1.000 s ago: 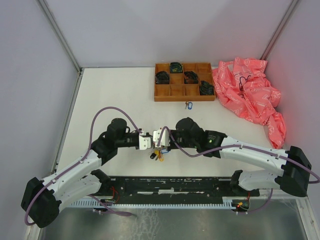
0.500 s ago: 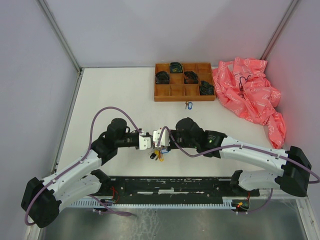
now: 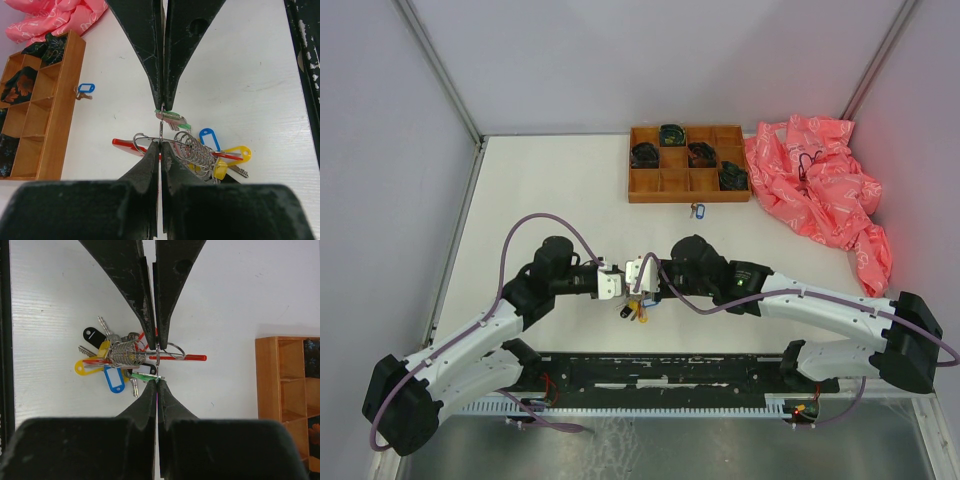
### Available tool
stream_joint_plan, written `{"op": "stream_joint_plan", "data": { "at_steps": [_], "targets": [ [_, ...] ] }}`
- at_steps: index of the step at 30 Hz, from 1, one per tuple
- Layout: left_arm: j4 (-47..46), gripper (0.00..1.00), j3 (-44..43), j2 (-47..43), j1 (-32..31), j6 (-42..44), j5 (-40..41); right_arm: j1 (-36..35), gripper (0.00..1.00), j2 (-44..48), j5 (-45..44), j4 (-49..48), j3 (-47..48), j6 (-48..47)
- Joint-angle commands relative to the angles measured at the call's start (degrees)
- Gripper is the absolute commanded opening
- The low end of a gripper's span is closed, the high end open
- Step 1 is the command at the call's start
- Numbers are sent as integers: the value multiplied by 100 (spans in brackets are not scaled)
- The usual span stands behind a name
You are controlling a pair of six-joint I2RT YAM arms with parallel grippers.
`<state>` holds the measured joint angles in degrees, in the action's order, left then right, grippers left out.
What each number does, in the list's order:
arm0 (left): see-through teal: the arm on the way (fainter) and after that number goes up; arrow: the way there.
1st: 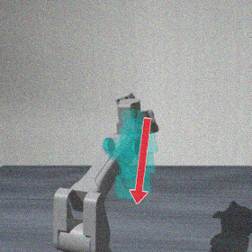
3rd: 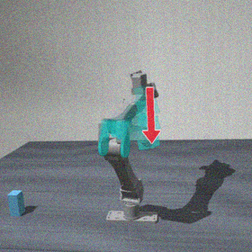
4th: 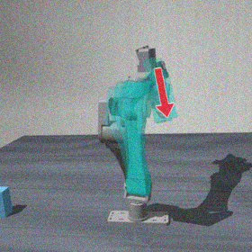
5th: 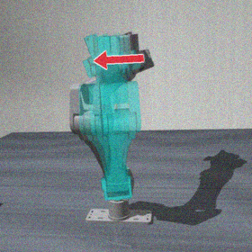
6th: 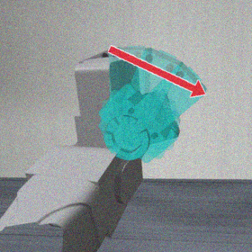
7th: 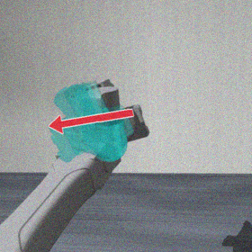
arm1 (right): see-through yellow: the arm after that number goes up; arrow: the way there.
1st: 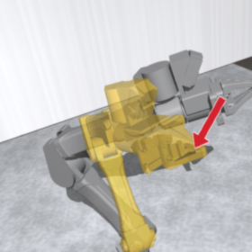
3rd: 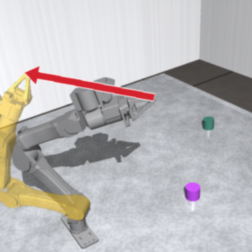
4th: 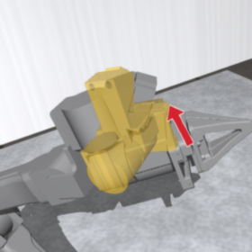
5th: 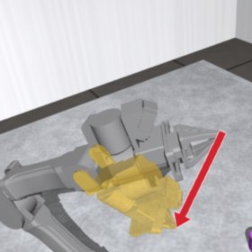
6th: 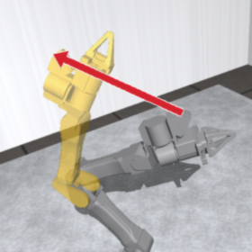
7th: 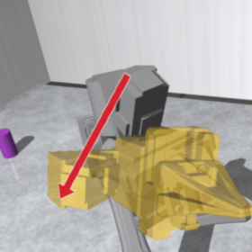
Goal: Put the keys on the keyring
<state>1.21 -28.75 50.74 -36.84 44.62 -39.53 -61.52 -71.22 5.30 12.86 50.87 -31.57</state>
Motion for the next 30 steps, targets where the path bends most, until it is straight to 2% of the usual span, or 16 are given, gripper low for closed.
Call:
{"op": "stream_joint_plan", "data": {
  "at_steps": [1, 12, 30],
  "targets": [
    [-438, 3, -206, 8, -145, -24, -292, -108, 1, -293, -298, -163, 147, 31],
    [-482, 3, -186, -21, -147, -32, -245, -116, 1, -283, -122, -116, 187, 109],
    [-477, 3, -194, -3, -143, -49, -305, -123, 1, -304, -362, -185, 152, 92]
  ]
}}
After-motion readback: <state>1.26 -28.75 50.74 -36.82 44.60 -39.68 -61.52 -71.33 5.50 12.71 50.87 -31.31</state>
